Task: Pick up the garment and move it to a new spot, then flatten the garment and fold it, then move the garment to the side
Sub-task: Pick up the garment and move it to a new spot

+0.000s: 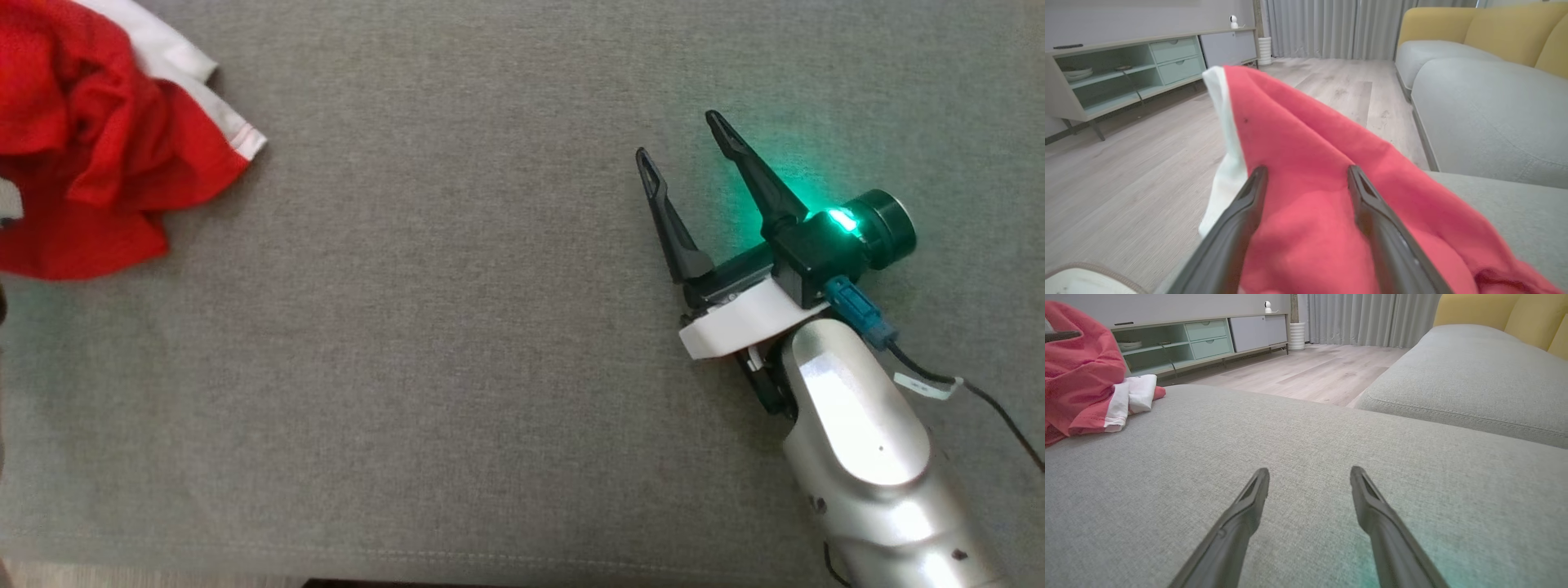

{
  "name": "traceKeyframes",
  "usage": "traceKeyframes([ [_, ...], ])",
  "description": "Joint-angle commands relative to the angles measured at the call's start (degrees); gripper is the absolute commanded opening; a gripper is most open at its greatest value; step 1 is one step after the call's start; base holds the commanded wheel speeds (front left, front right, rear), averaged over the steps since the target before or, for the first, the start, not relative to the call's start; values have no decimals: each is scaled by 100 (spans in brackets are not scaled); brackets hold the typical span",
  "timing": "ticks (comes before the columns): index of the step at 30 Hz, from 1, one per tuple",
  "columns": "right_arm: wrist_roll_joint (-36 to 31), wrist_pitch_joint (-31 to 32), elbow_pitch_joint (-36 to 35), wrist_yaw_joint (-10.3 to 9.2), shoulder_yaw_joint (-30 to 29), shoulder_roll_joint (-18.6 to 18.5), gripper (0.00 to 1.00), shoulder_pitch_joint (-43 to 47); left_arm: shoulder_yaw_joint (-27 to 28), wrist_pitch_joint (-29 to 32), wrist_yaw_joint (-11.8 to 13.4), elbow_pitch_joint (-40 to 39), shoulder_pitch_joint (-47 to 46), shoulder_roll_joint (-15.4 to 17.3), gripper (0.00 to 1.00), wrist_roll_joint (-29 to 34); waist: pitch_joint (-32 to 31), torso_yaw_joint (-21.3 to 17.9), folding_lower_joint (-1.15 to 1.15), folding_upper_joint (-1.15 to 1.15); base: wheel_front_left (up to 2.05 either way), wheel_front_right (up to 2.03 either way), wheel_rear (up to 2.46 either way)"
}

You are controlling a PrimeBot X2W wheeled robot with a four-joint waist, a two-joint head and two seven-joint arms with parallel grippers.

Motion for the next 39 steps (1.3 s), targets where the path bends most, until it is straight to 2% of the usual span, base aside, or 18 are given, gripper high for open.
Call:
traceKeyframes([
  [1, -38, -28, -74, 42, 69, 74, 100, 45, 139, -22, 19, 42, -103, 411, 100, 70, 4, -14, -1, 0, 0, 0, 0],
  [6, -19, -28, -53, 42, 57, 74, 100, 60, -140, 187, 13, 757, -315, 233, 100, 76, 18, -34, -1, 0, 0, 0, 0],
  [11, -17, -28, -8, 42, 35, 74, 100, 42, -516, 532, 11, 1120, -448, 142, 100, -48, 32, -44, -1, 0, 0, 0, 0],
  [12, -15, -28, 2, 42, 27, 74, 100, 38, -588, 573, 10, 1140, -470, 142, 44, -88, 29, -46, -1, 0, 0, 0, 0],
  [13, -12, -28, 12, 42, 21, 74, 100, 36, -657, 609, 10, 1167, -488, 153, 0, -122, 25, -47, -1, 0, 0, 0, 0],
  [17, 28, -28, 63, 42, -13, 74, 100, 48, -932, 695, 10, 1236, -557, 218, 0, -216, -42, -45, -1, 0, 0, 0, 0],
  [21, 117, -28, 66, 42, -54, 74, 100, 88, -1171, 385, 10, 1112, -754, 365, 0, -179, -230, -44, -1, 0, 0, 0, 0],
  [30, 393, -28, 21, 42, -102, 74, 100, 298, -1633, -3, 9, 250, -1186, 529, 0, 28, -865, -187, -1, 0, 0, 0, 0],
  [35, 558, -28, -22, 42, -112, 74, 100, 465, -1728, -25, 9, -635, -1267, 310, 0, 132, -1241, -436, -1, 0, 0, 0, 0],
  [39, 653, -28, -88, 42, -128, 74, 100, 571, -1781, -26, 9, -1280, -1062, -112, 0, 173, -1443, -732, -1, 0, 0, 0, 0],
])
